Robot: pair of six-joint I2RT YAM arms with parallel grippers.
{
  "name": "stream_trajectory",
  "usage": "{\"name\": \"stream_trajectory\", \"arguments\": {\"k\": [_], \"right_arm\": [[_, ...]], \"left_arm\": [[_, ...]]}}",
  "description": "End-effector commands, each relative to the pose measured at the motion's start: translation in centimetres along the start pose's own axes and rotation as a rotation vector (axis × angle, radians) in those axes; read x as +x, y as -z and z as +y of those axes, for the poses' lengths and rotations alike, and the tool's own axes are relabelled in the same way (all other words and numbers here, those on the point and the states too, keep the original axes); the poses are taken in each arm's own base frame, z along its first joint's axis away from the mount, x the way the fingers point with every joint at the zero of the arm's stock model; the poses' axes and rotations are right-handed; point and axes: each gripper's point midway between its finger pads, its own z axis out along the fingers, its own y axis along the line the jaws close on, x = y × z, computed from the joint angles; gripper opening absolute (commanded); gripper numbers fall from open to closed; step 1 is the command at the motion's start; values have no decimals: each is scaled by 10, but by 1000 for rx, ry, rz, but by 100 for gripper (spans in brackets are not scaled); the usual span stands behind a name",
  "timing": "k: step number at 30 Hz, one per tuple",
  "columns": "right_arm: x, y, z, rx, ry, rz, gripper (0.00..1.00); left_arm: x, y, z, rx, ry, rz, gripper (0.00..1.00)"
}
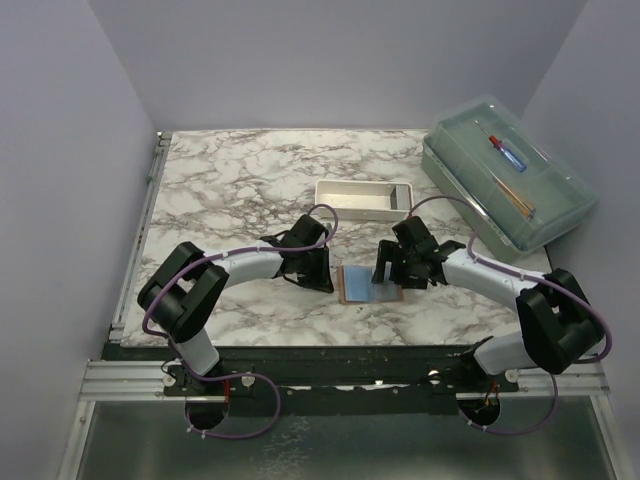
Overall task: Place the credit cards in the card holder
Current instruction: Close the card holder at the center of the board.
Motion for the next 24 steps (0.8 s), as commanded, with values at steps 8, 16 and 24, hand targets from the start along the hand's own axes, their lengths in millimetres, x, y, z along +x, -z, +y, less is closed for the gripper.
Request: {"name": "stream_trajectory", "arguments": {"k": [8,16,24], "right_arm": [[-10,24,56,-328,-13,-55,82],[-12,48,79,-468,-5,-61,77],[-14,46,98,-542,2,-20,75]], "left_arm": [[8,-4,2,2,2,31,0],[6,-5,-1,10,1,32,0],[6,-4,-3,15,2,32,0]]}}
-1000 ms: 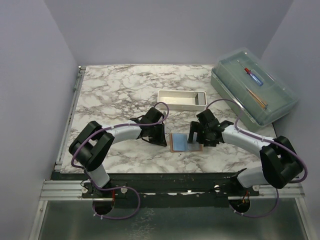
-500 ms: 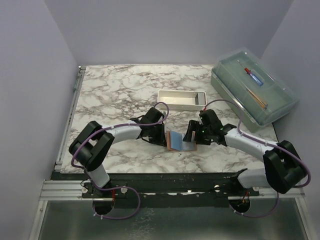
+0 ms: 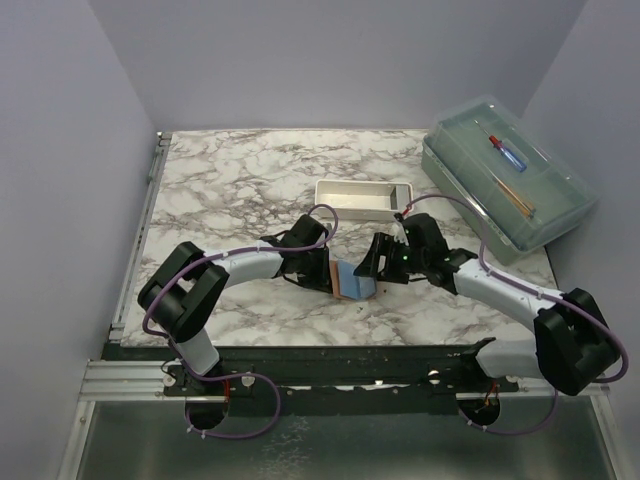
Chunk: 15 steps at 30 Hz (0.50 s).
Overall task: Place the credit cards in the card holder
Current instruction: Close the card holder at the center of the board.
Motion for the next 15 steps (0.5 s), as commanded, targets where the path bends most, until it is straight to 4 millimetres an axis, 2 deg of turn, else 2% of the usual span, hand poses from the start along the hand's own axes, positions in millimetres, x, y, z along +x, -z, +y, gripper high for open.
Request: {"name": "stream_trajectory", "arguments": {"k": [1,10,13,15], "right_arm": [[-4,-3,25,-110,0,30,75],[-6,-2,44,-192,19,51,75],[-1,-10,50,-251,19,82,77],[4,-21,45,-252,3,115,78]], "left_arm": [[6,-3,-2,10,2,27,0],[5,-3,-4,17,-2,28,0],[4,-2,-5,20,0,26,0],[5,-1,-5,22,-1,26,0]]}}
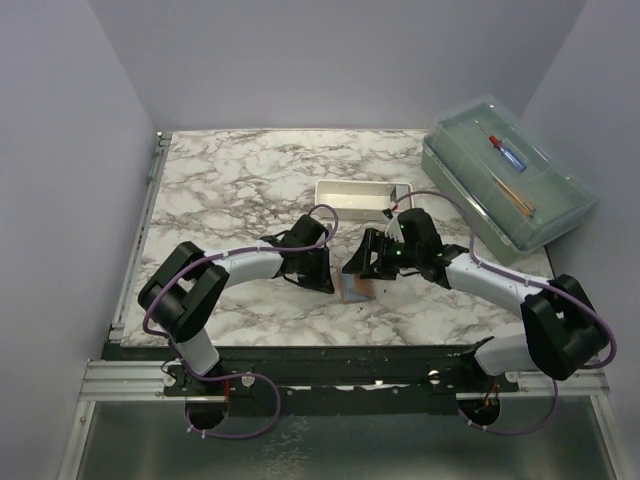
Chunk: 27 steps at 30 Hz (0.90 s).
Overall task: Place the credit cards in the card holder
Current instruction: Close the card holder at the center of the board.
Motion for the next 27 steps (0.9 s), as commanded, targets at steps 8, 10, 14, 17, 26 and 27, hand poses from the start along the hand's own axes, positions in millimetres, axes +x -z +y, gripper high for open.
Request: {"name": "stream_trajectory", "arguments": {"k": [8,10,14,17,26,27], "right_arm": [[0,-18,-7,-1,23,41,77],[9,-24,-12,-8,13,91,69],[14,-28,-16,-26,-8,82,62],[17,-31,-24,2,-10,86,59],[15,-28,-26,28,-5,76,52],[15,-27,-26,31,-5,73,52]], "left_arm": [[5,17,-16,73,12,22,3],[4,22,-20,102,22,27,9],[-3,35,-27,142,43,1,22],[-9,39,-26,148,51,-14,23],[-24,59,-38,245,71,-29,32],[-28,63,-36,258,86,-33,37]]}}
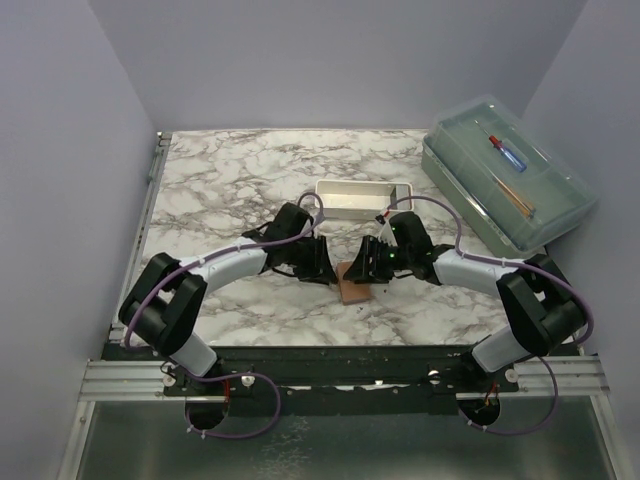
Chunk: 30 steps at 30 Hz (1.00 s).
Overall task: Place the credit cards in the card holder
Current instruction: Close the card holder at the center of the board.
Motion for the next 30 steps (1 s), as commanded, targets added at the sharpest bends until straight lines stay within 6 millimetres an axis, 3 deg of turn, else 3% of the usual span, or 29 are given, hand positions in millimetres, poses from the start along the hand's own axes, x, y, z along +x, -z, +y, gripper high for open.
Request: {"name": "stream_trajectory", "arguments": {"k": [1,5,8,12,15,21,30], "right_arm": [[1,3,-3,19,14,-12,52],[10,-6,-13,25,1,21,50],[16,-11,-23,47,-6,33,41],[18,-7,-26,69,-3,21,36],[17,-4,-23,67,8,13,33],[17,-6,-17,43,30,13,32],[1,-11,14,48,112,-30,43]], "left_arm": [[-16,26,-16,108,33,-21,41],[-36,35,-23,157,42,-44,43],[-51,32,-36,203,29,-53,28],[-60,14,-43,264,46,-47,10],[-57,-6,-37,264,62,-21,1],[-49,-35,-21,237,88,0,0],[-37,-52,23,83,145,-26,0]]}}
